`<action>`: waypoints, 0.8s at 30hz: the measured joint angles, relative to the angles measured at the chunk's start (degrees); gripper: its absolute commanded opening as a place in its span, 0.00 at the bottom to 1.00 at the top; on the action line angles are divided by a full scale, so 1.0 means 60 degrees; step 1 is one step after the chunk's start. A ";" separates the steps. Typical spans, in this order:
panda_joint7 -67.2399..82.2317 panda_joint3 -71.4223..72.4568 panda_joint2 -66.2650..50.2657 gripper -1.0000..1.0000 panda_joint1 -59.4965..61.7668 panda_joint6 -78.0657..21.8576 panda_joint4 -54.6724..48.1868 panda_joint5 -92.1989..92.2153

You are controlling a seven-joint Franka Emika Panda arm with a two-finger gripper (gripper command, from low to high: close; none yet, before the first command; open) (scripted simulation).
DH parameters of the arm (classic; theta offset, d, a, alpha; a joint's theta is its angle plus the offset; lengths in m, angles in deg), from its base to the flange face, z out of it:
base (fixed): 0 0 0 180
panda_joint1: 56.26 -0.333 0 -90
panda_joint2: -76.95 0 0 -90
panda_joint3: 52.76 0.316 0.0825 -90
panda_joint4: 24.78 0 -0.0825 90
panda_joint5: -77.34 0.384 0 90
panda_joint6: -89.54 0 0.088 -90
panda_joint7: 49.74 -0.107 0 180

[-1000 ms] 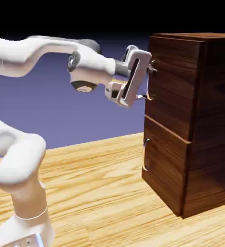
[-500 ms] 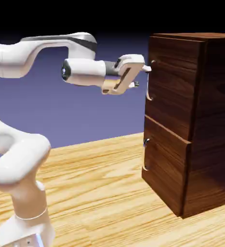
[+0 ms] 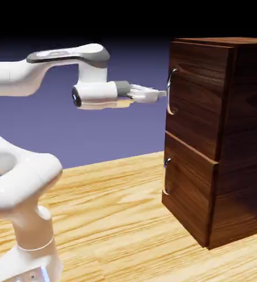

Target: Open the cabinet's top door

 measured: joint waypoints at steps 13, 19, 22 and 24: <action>0.0065 -0.0455 -0.0804 0.00 -0.0060 -0.1625 0.0305 -0.0829; -0.0325 -0.2426 -0.0652 0.00 -0.2082 -0.3137 0.1963 -0.2660; -0.0613 -0.3465 -0.0414 0.00 -0.2887 -0.3928 0.2701 -0.3753; -0.0815 -0.4157 -0.0220 0.00 -0.3312 -0.4475 0.3142 -0.4521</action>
